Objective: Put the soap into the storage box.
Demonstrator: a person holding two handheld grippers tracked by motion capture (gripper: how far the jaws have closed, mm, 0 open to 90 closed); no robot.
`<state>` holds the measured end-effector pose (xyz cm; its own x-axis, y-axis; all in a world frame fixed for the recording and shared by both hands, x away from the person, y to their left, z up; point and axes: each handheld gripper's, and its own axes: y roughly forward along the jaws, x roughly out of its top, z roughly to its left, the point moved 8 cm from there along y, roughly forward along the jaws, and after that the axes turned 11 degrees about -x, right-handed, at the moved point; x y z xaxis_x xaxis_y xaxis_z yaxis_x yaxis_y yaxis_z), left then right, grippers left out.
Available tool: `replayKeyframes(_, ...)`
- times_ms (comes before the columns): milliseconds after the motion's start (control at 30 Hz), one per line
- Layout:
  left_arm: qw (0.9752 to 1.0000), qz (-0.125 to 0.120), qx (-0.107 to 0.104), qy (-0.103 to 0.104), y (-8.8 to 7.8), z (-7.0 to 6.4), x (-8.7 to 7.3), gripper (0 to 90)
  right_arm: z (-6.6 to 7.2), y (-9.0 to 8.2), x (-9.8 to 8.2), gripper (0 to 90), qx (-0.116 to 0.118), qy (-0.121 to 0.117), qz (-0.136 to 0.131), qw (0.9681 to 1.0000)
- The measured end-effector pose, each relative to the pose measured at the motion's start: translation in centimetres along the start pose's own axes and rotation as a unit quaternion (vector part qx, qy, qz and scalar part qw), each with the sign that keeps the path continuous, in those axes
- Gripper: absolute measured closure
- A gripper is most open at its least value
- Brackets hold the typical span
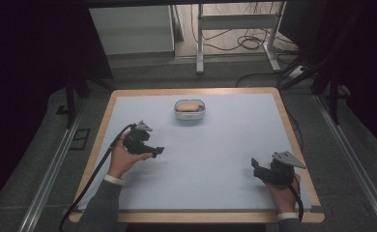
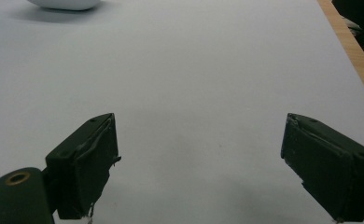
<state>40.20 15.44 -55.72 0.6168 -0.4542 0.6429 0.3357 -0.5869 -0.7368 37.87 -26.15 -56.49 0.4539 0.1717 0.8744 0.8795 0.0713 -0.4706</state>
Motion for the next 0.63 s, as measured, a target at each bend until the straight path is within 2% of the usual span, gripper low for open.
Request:
replayKeyframes(67,0.9999,-0.006,-0.005,-0.012,-0.2,-0.1,-1.2,18.5,0.0,0.0,0.0,10.9,0.000,0.001,0.001,1.0000)
replayKeyframes(100,0.9996,-0.014,-0.015,-0.020,-0.5,-0.3,-2.0,18.5,0.0,0.0,0.0,10.9,-0.001,0.001,0.001,1.0000)
replayKeyframes(300,0.9997,-0.015,-0.005,-0.020,-0.7,-0.5,-3.4,18.2,0.0,0.0,0.0,10.9,-0.003,0.000,0.000,1.0000)
replayKeyframes(633,0.9995,-0.023,0.008,-0.022,-1.2,-0.6,-3.8,18.1,-0.1,0.0,0.0,10.9,0.000,0.005,-0.003,1.0000)
